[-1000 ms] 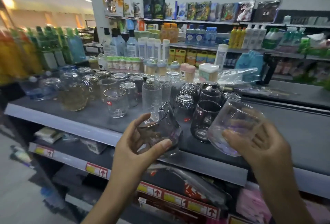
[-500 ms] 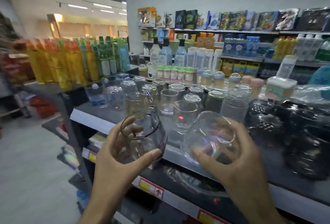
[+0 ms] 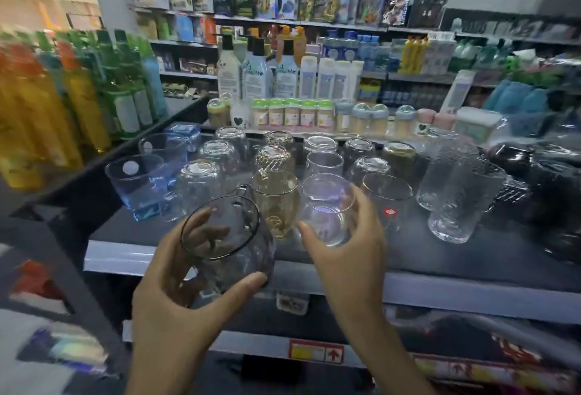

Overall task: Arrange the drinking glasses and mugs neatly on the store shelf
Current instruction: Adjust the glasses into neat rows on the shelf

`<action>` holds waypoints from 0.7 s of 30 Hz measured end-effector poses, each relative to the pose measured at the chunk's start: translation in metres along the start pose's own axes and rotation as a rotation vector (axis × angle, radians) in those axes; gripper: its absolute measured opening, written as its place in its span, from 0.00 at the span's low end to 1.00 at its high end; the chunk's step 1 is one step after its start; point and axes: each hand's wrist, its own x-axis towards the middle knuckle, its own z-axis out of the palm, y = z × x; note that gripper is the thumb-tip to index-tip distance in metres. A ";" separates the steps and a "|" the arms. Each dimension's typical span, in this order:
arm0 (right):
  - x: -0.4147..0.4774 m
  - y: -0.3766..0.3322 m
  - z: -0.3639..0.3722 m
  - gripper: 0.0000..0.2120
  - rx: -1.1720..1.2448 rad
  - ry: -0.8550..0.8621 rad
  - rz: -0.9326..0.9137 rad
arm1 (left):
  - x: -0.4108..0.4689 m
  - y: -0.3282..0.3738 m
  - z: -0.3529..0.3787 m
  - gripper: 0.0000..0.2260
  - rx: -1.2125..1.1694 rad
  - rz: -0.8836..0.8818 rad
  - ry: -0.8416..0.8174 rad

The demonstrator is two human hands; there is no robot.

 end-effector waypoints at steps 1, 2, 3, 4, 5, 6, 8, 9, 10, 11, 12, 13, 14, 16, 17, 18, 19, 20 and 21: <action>-0.001 -0.001 0.005 0.41 -0.023 0.017 0.009 | 0.002 -0.002 -0.003 0.42 -0.007 0.002 -0.010; -0.002 -0.002 0.008 0.42 -0.034 0.028 0.026 | 0.003 -0.003 -0.006 0.42 -0.017 0.005 -0.020; -0.001 -0.003 0.011 0.43 -0.041 0.033 0.043 | 0.005 -0.004 -0.008 0.41 -0.031 0.008 -0.026; 0.000 -0.005 0.014 0.44 -0.049 0.036 0.058 | 0.007 -0.005 -0.010 0.40 -0.047 0.010 -0.034; 0.001 -0.006 0.016 0.44 -0.056 0.040 0.071 | 0.008 -0.006 -0.012 0.40 -0.062 0.010 -0.042; 0.003 -0.006 0.019 0.44 -0.059 0.042 0.086 | 0.010 -0.007 -0.013 0.40 -0.073 0.010 -0.053; 0.005 -0.009 0.025 0.44 -0.052 0.051 0.125 | 0.013 -0.009 -0.017 0.41 -0.084 0.008 -0.077; 0.006 -0.010 0.028 0.44 -0.049 0.055 0.143 | 0.014 -0.010 -0.018 0.41 -0.088 0.009 -0.083; 0.008 -0.010 0.030 0.44 -0.051 0.060 0.157 | 0.016 -0.011 -0.019 0.40 -0.093 0.010 -0.093; 0.009 -0.010 0.032 0.44 -0.058 0.063 0.167 | 0.017 -0.011 -0.020 0.40 -0.097 0.009 -0.103; 0.011 -0.010 0.034 0.44 -0.068 0.065 0.171 | 0.017 -0.012 -0.020 0.40 -0.102 0.008 -0.117; 0.012 -0.010 0.035 0.44 -0.080 0.065 0.175 | 0.018 -0.013 -0.020 0.40 -0.106 0.008 -0.129; 0.013 -0.009 0.035 0.44 -0.090 0.064 0.181 | 0.019 -0.014 -0.020 0.41 -0.108 0.009 -0.139; 0.015 -0.008 0.036 0.44 -0.115 0.046 0.193 | 0.020 -0.016 -0.020 0.42 -0.106 0.011 -0.154; 0.015 -0.008 0.037 0.44 -0.128 0.032 0.198 | 0.021 -0.016 -0.021 0.43 -0.103 0.012 -0.162; 0.016 -0.008 0.038 0.44 -0.140 0.020 0.203 | 0.021 -0.017 -0.021 0.43 -0.099 0.015 -0.170; 0.016 -0.007 0.038 0.43 -0.150 0.013 0.207 | 0.021 -0.018 -0.020 0.43 -0.090 0.021 -0.175; 0.017 -0.007 0.039 0.43 -0.162 0.008 0.210 | 0.021 -0.019 -0.020 0.43 -0.080 0.029 -0.179; 0.016 -0.006 0.039 0.43 -0.178 0.002 0.211 | 0.020 -0.020 -0.019 0.42 -0.073 0.031 -0.178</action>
